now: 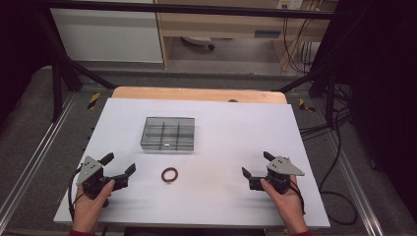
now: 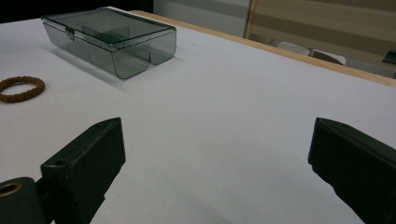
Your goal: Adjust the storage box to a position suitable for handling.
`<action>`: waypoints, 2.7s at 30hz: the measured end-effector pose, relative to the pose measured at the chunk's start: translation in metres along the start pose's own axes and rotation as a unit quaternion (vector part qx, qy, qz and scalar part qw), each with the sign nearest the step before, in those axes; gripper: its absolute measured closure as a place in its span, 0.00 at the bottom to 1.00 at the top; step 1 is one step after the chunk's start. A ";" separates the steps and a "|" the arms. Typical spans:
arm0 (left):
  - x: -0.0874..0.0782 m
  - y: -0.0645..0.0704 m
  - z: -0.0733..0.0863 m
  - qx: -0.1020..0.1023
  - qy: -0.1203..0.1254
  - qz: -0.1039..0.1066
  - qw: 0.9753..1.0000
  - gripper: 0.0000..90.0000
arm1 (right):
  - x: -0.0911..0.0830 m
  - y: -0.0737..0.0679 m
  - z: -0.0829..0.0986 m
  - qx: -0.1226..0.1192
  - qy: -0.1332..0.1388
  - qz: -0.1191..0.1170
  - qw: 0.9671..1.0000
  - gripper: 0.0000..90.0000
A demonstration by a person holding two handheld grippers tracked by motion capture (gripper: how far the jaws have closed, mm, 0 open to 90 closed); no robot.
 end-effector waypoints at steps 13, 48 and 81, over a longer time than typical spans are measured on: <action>0.000 0.001 -0.002 -0.003 0.000 0.001 1.000 0.08 | 0.001 -0.003 0.000 0.000 -0.003 -0.001 1.000 0.04; 0.009 0.024 -0.038 0.011 0.027 0.007 1.000 0.10 | 0.011 -0.021 -0.015 0.010 0.000 -0.015 1.000 0.03; 0.088 -0.044 -0.058 0.040 0.013 -0.046 0.998 0.69 | 0.009 -0.014 -0.004 0.022 -0.013 -0.004 1.000 0.04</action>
Point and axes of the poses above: each handheld gripper's, and its own axes: x roughly forward along the jaws, z roughly out of its underside, y roughly to its right, the point moved 8 cm from there along x, roughly forward along the jaws, and after that the axes turned 14 degrees about y, right-handed, at the moved point
